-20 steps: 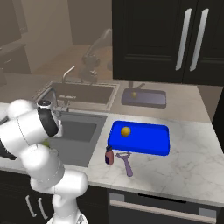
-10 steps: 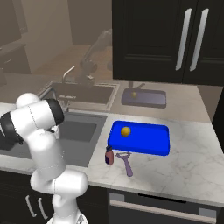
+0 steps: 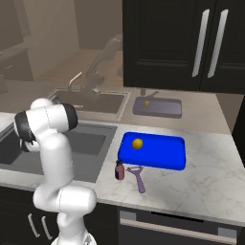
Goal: Pick up all produce items and place them in the sink. Turn on the sink faucet to wash them. Then turn the sink off and put them in the tray.
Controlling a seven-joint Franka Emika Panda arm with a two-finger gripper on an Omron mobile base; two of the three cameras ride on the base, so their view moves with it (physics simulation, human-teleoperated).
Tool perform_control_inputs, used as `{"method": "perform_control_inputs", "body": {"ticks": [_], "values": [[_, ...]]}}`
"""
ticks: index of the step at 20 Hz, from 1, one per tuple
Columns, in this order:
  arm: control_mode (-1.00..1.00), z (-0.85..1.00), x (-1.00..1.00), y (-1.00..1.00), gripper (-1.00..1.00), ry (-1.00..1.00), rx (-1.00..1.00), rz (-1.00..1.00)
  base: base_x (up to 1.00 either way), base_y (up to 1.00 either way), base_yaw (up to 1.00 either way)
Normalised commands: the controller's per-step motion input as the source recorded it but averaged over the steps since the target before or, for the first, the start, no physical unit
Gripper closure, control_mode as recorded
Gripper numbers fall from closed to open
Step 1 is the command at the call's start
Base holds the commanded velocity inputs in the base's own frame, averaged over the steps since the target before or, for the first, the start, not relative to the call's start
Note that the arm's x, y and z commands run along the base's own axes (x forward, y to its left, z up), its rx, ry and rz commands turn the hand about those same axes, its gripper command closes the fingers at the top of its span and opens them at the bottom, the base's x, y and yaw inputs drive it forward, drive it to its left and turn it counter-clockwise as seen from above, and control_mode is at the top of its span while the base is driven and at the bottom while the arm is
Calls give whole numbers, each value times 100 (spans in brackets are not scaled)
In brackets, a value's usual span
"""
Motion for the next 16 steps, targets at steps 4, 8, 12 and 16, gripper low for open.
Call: {"method": "perform_control_inputs", "body": {"ticks": [4,8,12,16], "values": [[-100,-34,21,29,-100,8,0,0,0,0,0],[-100,-31,25,27,-100,7,0,0,0,0,0],[-100,-31,26,19,-100,5,0,0,0,0,0],[-100,-32,28,13,-100,2,0,0,0,0,0]]}}
